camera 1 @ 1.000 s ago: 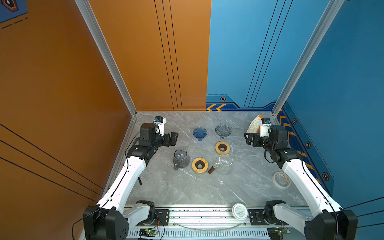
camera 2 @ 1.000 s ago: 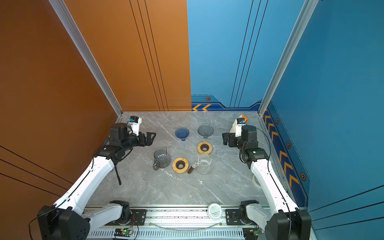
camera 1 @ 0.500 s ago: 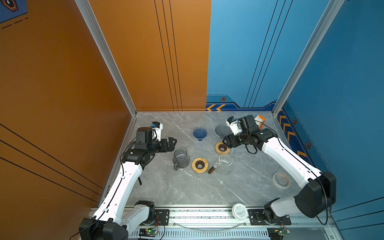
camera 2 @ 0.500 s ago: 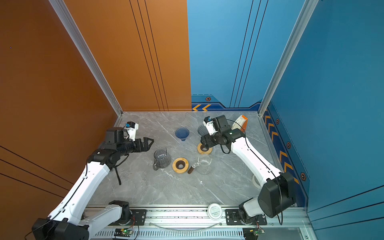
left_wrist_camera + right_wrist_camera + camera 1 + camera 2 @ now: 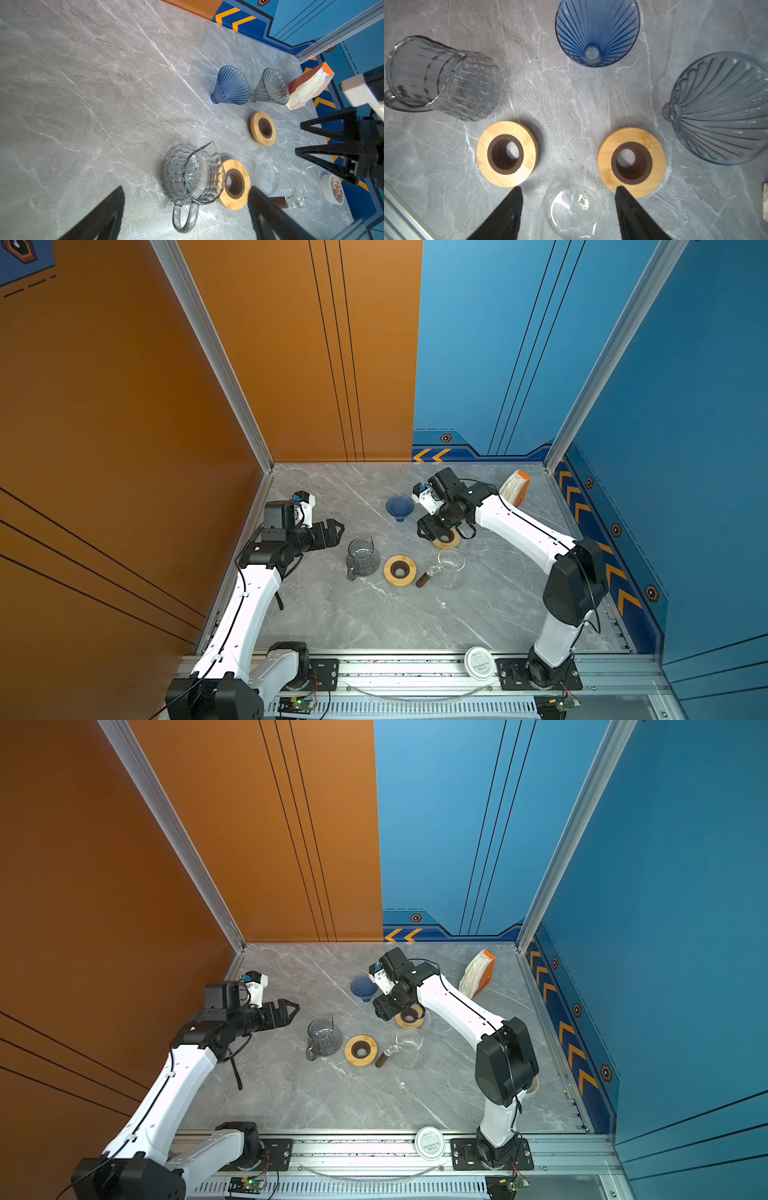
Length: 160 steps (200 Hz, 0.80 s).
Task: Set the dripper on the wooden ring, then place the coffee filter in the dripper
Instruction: 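Reach the right gripper toward the nearer bamboo ring while the left arm rises, then lower the right gripper into the bamboo ring's hole and grip it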
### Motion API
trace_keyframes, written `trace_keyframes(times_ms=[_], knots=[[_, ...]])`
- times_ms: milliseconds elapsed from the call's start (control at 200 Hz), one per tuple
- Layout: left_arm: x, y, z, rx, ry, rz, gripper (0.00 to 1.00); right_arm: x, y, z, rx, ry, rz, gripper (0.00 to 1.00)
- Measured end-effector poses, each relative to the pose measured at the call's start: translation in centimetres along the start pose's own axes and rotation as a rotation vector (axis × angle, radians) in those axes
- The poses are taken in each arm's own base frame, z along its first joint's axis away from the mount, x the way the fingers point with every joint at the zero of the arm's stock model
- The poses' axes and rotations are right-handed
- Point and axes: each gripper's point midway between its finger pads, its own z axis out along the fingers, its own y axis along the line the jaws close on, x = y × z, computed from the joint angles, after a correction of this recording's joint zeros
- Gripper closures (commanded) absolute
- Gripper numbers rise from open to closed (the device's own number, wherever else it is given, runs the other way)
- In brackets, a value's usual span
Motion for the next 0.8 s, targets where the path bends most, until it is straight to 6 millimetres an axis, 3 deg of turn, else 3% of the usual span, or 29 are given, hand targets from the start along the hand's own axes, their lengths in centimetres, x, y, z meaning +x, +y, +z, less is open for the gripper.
trace_keyframes(times_ms=[295,801], knots=[[1.3,0.7,0.2,-0.013,0.021,-0.017,0.08,0.5,1.5,3.7,-0.038,0.103,-0.02,0.38],[1.3,1.0,0.1,-0.019,0.02,-0.02,0.06,2.1,3.5,9.1,-0.081,0.227,-0.045,0.45]])
